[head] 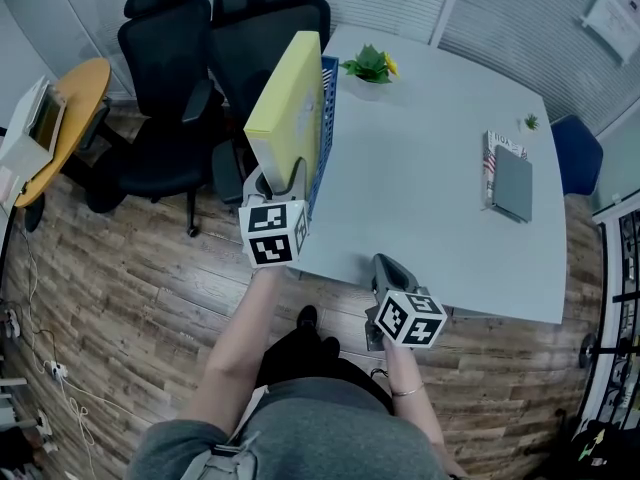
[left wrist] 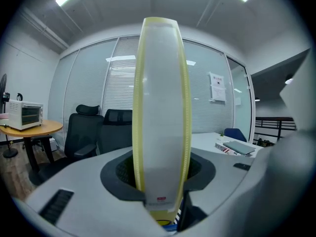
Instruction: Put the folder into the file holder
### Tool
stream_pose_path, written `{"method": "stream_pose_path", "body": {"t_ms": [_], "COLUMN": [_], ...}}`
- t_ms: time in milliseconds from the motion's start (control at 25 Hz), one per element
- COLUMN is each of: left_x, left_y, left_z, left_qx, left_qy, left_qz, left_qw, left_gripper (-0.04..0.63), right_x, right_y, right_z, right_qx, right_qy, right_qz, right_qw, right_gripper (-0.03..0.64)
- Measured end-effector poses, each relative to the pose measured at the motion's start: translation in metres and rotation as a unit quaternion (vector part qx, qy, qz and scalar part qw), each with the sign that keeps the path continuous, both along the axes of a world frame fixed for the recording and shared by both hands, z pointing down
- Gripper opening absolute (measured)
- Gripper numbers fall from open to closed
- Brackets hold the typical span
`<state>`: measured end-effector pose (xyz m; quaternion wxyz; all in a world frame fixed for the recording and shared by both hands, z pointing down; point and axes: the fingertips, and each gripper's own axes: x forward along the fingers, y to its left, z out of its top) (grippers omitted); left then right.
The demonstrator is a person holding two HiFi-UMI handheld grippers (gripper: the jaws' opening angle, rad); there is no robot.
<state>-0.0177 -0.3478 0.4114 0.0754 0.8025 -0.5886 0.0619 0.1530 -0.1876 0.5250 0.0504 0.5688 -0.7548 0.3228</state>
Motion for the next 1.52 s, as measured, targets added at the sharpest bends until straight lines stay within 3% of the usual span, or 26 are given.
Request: {"method": "stream_pose_path", "body": {"t_ms": [640, 1000, 1520], "left_x": [-0.001, 0.001, 0.000], "left_y": [0.004, 0.008, 0.021], "left_z": [0.034, 0.041, 0.049], "left_qx": [-0.048, -0.057, -0.075], "left_qy": [-0.028, -0.039, -0.024], "left_qz": [0.009, 0.016, 0.036], "left_qw": [0.9984, 0.9975, 0.9962], "left_gripper": [0.183, 0.193, 0.227], "right_x": [0.001, -0.002, -0.011], "right_y": [0.000, 0.006, 0.019], "right_z": [-0.004, -0.004, -0.005], "right_qx": [0.002, 0.004, 0.005], "right_qy": [0.001, 0.002, 0.005], "right_qz": [0.000, -0.003, -0.011], "right_qw": [1.000, 1.000, 1.000], "right_gripper": [0.008, 0.008, 0.008]}}
